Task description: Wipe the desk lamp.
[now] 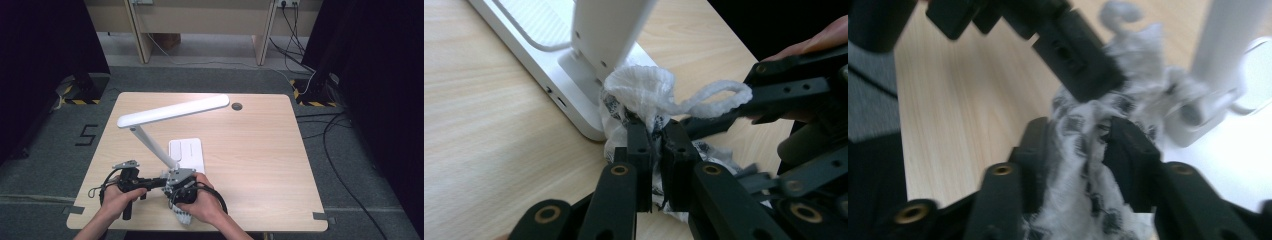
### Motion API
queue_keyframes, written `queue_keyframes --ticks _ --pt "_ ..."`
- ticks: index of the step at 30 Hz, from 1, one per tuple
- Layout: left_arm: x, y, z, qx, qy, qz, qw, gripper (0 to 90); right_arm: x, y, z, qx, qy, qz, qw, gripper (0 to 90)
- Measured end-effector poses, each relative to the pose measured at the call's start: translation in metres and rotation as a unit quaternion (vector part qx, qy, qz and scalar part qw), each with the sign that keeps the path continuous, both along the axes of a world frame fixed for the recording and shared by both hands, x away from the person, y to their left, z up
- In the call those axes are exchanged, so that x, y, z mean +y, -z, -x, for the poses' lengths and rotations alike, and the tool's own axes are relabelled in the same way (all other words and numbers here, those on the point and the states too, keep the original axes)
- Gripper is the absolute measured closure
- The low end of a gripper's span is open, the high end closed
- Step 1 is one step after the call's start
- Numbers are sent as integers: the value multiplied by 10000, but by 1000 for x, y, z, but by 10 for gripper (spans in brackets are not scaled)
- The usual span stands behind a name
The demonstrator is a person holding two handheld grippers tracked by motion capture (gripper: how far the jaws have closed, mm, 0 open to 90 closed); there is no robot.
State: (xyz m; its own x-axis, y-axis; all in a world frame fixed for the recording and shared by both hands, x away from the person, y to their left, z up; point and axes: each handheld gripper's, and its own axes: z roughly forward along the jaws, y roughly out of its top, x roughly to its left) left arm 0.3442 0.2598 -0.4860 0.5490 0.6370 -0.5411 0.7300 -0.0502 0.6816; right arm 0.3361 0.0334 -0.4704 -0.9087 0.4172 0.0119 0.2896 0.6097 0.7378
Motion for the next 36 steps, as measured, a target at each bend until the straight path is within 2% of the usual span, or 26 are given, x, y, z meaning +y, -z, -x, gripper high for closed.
queue_keyframes --ticks 4,5,7,8,9,10,11,12,13,14,15,18,19,21,24,27,30,32,36 --pt "8 -4 -3 -24 -242 12 9997 842 -11 -14 -5 1 190 -417 9989 513" --pt "14 -6 -5 -41 -401 3 9992 842 -19 -22 -8 -77 294 -559 9980 512" --pt "16 -6 -7 -43 -462 -5 9989 842 -24 -26 -11 -114 362 -631 9973 512" --pt "22 -9 -12 -36 -670 8 9977 842 -33 -30 -17 -149 541 -724 9958 539" --pt "22 -9 -12 -36 -670 8 9977 843 -33 -30 -17 -149 541 -724 9958 539" --pt "25 -10 -17 -65 -819 25 9966 843 -42 -29 -25 -203 772 -642 9947 592" --pt "25 -10 -17 -65 -819 25 9966 843 -42 -29 -25 -203 772 -642 9947 592" --pt "26 -12 -25 -124 -1037 71 9945 843 -49 -23 -34 -182 984 -496 9937 668" --pt "25 -13 -31 -180 -1155 81 9931 843 -52 -19 -40 -178 1083 -399 9932 692" --pt "25 -13 -31 -180 -1155 81 9931 843 -54 -12 -45 -151 1216 -300 9920 709" --pt "22 -14 -42 -280 -1329 100 9907 843 -55 -8 -49 -144 1270 -252 9915 722" --pt "16 -13 -59 -428 -1544 68 9871 842 -56 5 -59 -139 1486 -151 9887 736" --pt "16 -13 -59 -428 -1544 68 9871 842 -56 5 -59 -139 1486 -151 9887 736" --pt "11 -12 -75 -549 -1664 -32 9845 842 -54 12 -65 -125 1601 -112 9870 737" --pt "4 -7 -89 -545 -1742 -111 9831 842 -50 19 -71 -165 1666 -96 9858 736" --pt "-4 -2 -99 -581 -1742 -250 9827 841 -47 23 -73 -183 1704 -49 9852 735" --pt "-9 5 -104 -547 -1699 -317 9834 840 -45 27 -74 -184 1706 34 9852 734" --pt "-10 9 -103 -502 -1642 -337 9846 840 -45 29 -73 -145 1707 79 9852 734" --pt "-11 11 -97 -481 -1542 -317 9864 840 -47 32 -74 -58 1747 -41 9846 744"
